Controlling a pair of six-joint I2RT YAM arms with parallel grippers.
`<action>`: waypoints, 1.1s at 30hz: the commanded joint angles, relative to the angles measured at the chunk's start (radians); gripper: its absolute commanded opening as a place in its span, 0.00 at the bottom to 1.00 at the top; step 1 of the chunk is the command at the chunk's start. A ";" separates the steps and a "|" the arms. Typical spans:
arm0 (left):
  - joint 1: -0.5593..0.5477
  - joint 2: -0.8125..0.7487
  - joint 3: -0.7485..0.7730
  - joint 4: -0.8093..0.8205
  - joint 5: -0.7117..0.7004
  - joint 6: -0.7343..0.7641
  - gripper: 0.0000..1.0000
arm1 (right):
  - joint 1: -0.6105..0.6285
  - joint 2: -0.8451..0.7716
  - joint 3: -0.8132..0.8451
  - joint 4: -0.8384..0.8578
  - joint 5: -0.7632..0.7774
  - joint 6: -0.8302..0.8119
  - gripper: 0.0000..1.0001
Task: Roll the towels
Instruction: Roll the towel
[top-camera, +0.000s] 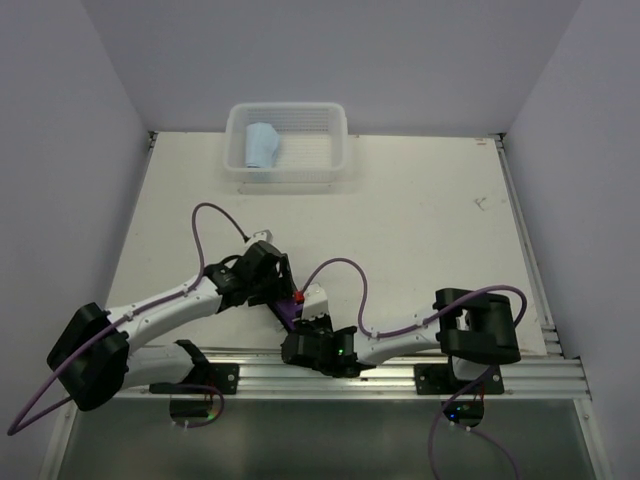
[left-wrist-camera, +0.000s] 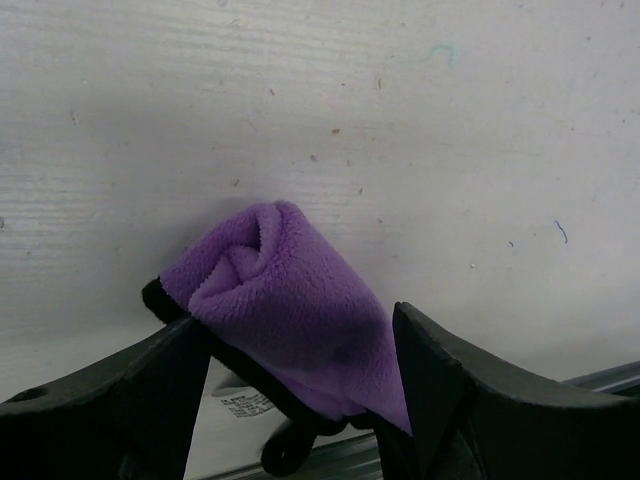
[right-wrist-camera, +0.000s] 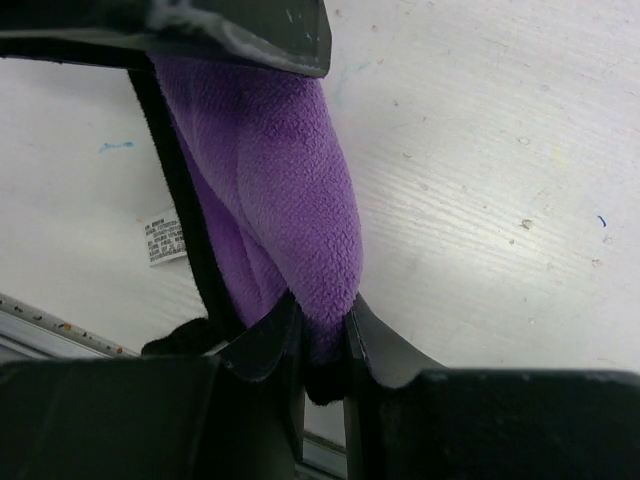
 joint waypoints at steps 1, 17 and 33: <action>0.003 0.026 0.039 -0.033 -0.029 -0.018 0.75 | 0.033 0.021 0.025 -0.046 0.095 0.006 0.00; 0.009 0.187 0.033 0.031 -0.077 -0.037 0.69 | 0.058 0.002 -0.021 0.012 0.127 -0.001 0.00; 0.007 0.066 0.145 -0.156 -0.074 -0.012 0.80 | 0.067 0.048 0.050 -0.146 0.163 0.112 0.00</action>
